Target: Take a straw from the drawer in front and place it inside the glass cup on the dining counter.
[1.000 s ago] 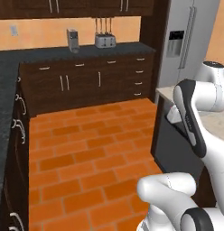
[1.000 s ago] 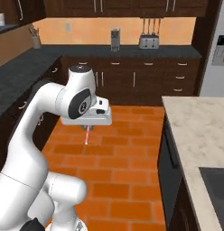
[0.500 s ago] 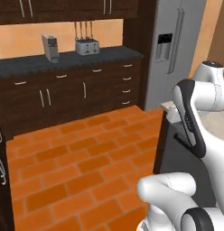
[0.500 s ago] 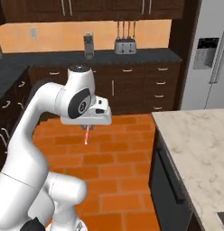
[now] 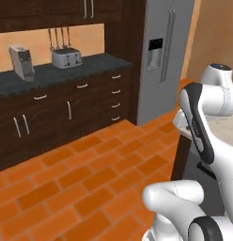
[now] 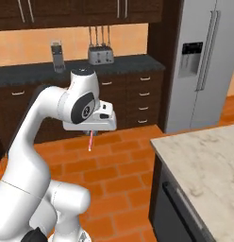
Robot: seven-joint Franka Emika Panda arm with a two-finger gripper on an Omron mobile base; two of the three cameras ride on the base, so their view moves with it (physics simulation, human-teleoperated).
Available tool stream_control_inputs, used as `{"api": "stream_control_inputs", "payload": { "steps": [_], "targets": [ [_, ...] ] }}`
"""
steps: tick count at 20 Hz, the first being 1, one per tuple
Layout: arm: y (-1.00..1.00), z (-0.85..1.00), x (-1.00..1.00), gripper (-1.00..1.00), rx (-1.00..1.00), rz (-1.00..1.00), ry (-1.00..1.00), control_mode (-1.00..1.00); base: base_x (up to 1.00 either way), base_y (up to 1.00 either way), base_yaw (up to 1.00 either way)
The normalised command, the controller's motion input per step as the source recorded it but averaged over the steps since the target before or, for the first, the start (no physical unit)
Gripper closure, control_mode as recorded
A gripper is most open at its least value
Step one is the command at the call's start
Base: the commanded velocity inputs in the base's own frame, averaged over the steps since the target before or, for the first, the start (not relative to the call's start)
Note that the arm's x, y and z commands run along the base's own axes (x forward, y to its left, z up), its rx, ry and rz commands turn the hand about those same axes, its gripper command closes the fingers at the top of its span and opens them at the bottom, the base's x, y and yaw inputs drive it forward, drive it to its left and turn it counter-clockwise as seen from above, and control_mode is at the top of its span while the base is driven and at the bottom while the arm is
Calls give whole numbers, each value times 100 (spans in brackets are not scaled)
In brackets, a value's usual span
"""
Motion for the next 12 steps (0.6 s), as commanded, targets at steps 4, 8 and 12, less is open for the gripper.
{"api": "stream_control_inputs", "payload": {
  "steps": [4,8,12],
  "targets": [
    [0,0,0,100,0,0,0,100,100,48,-41],
    [0,0,0,100,0,0,0,100,100,45,-45],
    [0,0,0,100,0,0,0,100,96,39,-53]
  ]
}}
